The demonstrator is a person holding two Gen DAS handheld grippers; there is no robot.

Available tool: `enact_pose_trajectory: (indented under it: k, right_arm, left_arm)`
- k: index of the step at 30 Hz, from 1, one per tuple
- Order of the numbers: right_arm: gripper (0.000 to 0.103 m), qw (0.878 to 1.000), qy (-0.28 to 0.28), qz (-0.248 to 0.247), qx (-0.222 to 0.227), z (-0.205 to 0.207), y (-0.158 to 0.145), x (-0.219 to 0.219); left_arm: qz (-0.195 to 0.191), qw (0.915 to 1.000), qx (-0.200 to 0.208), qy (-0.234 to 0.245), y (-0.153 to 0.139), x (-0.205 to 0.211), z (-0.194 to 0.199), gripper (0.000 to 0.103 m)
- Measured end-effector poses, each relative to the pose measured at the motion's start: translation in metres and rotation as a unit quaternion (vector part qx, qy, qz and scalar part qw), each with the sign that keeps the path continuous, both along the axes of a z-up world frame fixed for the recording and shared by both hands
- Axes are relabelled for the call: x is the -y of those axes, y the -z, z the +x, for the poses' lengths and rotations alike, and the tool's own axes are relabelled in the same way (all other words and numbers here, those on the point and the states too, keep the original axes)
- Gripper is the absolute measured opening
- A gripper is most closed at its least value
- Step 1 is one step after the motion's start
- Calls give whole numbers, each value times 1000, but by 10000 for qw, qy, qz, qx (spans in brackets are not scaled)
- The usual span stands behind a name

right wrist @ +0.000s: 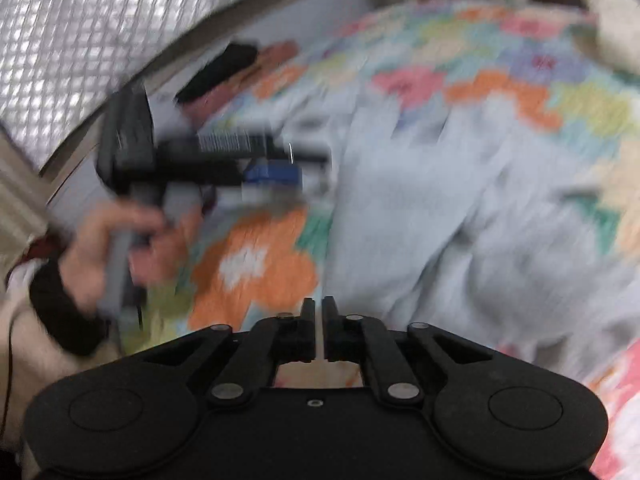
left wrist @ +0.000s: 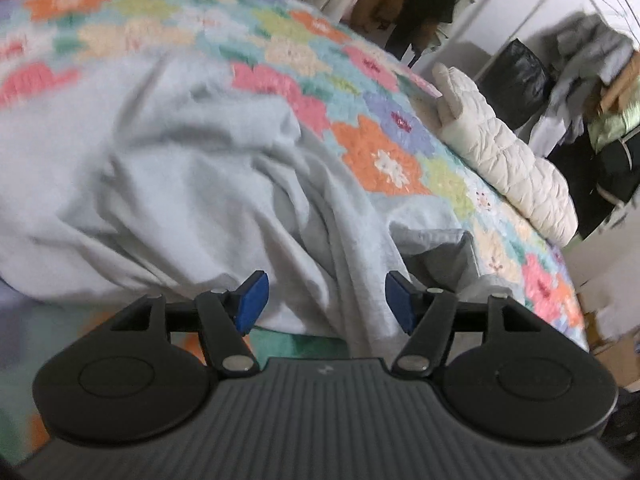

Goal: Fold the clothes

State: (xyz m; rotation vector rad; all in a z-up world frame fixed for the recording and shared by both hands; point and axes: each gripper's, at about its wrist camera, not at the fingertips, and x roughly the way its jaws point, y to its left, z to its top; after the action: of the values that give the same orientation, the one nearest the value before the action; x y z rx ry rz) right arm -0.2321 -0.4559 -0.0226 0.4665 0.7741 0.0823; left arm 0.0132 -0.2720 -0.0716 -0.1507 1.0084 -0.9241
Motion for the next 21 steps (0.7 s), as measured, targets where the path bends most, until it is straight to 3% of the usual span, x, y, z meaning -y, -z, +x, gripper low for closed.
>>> enact_pose_trajectory:
  k: [3, 5, 6, 8, 12, 14, 16, 21]
  right_arm:
    - [15, 9984, 504, -113, 246, -4, -17, 12]
    - [28, 9960, 820, -189, 308, -4, -22, 20]
    - [29, 9951, 924, -192, 302, -3, -22, 23]
    - [35, 9933, 1108, -184, 288, -1, -22, 28]
    - [40, 9913, 1277, -136, 281, -1, -23, 38]
    - [43, 9906, 1336, -112, 281, -3, -23, 43]
    - [46, 9899, 1382, -117, 281, -4, -22, 44]
    - [52, 9897, 1390, 83, 331, 4, -19, 47]
  left_arm:
    - [110, 9999, -10, 95, 12, 15, -6, 71]
    - [143, 9998, 57, 138, 18, 22, -11, 69]
    - [135, 9998, 93, 149, 19, 23, -13, 56]
    - [167, 9996, 143, 168, 20, 25, -15, 9]
    - [73, 9990, 421, 114, -6, 11, -25, 7]
    - [15, 9968, 790, 151, -25, 5, -35, 0]
    - [-43, 9937, 1107, 194, -43, -2, -47, 0]
    - [68, 9974, 699, 171, -36, -6, -47, 0]
